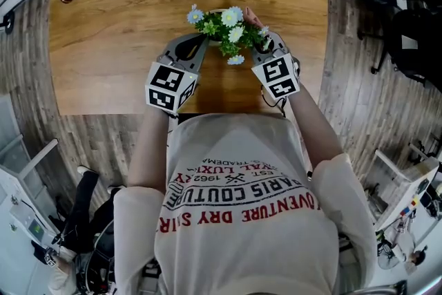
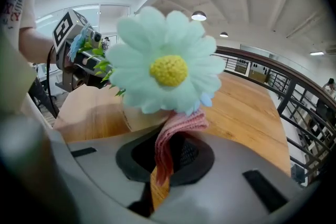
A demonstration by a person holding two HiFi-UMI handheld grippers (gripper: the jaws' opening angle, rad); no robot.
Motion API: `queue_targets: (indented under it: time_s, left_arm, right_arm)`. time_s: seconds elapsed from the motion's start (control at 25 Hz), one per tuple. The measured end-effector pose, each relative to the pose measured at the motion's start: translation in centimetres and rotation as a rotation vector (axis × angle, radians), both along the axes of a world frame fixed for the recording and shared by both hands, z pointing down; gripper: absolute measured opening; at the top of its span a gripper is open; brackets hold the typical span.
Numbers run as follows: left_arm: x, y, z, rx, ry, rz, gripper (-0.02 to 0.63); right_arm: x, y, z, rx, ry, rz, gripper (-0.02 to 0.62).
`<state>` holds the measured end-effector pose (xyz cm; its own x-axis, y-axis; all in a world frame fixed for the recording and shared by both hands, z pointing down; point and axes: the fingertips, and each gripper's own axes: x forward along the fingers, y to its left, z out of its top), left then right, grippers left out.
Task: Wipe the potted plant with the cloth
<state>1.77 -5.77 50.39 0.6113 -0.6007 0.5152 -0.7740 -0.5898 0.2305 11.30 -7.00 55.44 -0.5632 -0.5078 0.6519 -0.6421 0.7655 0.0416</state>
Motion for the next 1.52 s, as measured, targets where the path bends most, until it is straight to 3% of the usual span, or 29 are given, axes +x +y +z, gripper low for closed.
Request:
queue_targets:
  time_s: [0.4, 0.64, 0.96, 1.52]
  left_arm:
    - [0.0, 0.0, 0.0, -0.006, 0.012, 0.013, 0.017]
    - [0.1, 0.1, -0.1, -0.007, 0.006, 0.063, 0.017]
    - [0.5, 0.2, -0.1, 0.001, -0.013, 0.145, 0.015]
    - [0.5, 0.3, -0.2, -0.012, 0.041, 0.176, 0.015]
  right_arm:
    - [-1.1, 3.3, 0.8, -0.042, 0.018, -0.082, 0.035]
    - [-2.3, 4.8, 1.0, -0.074, 0.012, -0.112, 0.037]
    - [-6.2, 6.8, 1.1, -0.104, -0.018, -0.171, 0.035]
    - [-12.4, 7.5, 0.3, -0.112, -0.101, -0.189, 0.037]
